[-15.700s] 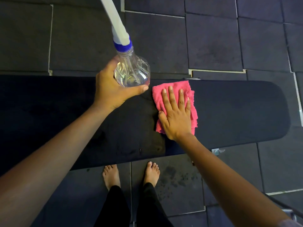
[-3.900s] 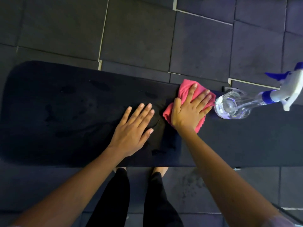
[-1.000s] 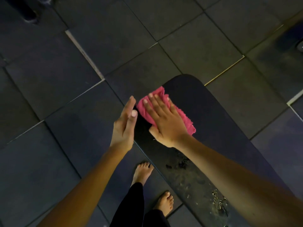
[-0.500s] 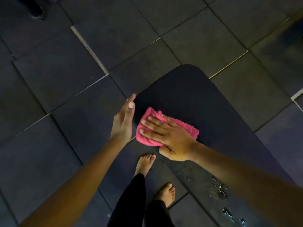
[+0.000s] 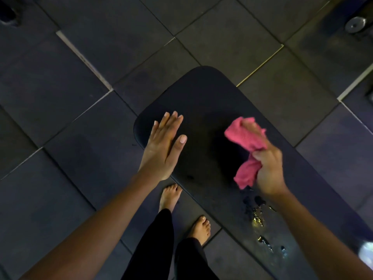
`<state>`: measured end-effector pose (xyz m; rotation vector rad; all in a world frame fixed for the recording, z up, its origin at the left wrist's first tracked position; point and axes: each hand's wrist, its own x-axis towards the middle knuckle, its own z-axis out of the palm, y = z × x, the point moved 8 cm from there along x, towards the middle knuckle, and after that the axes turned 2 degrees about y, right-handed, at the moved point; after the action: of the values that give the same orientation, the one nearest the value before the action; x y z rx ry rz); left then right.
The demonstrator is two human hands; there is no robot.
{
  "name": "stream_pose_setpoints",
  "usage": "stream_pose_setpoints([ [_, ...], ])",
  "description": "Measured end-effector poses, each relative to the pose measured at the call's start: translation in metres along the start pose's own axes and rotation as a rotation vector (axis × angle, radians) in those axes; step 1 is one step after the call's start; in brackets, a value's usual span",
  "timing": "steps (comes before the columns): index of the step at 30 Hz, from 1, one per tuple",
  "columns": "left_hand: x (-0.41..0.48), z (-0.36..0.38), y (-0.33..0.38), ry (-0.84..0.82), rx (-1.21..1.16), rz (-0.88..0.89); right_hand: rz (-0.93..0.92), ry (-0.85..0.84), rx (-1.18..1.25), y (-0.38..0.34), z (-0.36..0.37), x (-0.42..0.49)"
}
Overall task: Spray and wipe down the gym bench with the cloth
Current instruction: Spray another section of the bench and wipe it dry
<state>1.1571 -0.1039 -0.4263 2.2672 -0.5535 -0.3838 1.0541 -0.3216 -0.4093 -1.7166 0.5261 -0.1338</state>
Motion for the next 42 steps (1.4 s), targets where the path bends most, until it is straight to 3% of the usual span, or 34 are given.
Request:
stream_pose_setpoints([
  [3, 0.000, 0.011, 0.006, -0.016, 0.063, 0.019, -0.146, 0.041, -0.387, -0.015, -0.007, 0.025],
  [8, -0.002, 0.020, 0.010, -0.015, 0.110, 0.053, -0.261, -0.289, -0.916, 0.003, 0.066, 0.032],
  [17, -0.014, 0.021, 0.011, -0.008, 0.085, 0.082, -0.529, -0.801, -0.866, 0.026, 0.093, -0.063],
  [23, -0.019, 0.035, 0.036, -0.093, 0.199, 0.215, -0.574, -0.898, -0.788, 0.022, 0.083, -0.105],
  [26, -0.020, 0.039, 0.042, -0.091, 0.193, 0.228, -0.502, -0.809, -0.624, 0.014, 0.065, -0.117],
  [32, -0.032, 0.061, 0.052, -0.127, 0.191, 0.256, -0.111, -0.070, -0.097, 0.009, -0.038, -0.089],
  [35, -0.038, 0.073, 0.061, -0.136, 0.175, 0.248, -0.101, 0.106, -0.314, 0.008, -0.058, -0.070],
  [40, -0.039, 0.085, 0.067, -0.110, 0.110, 0.179, -0.066, -0.102, -1.048, 0.044, 0.002, -0.061],
  [42, -0.040, 0.088, 0.067, -0.113, 0.110, 0.168, -0.066, -0.076, -1.138, 0.054, 0.009, -0.063],
])
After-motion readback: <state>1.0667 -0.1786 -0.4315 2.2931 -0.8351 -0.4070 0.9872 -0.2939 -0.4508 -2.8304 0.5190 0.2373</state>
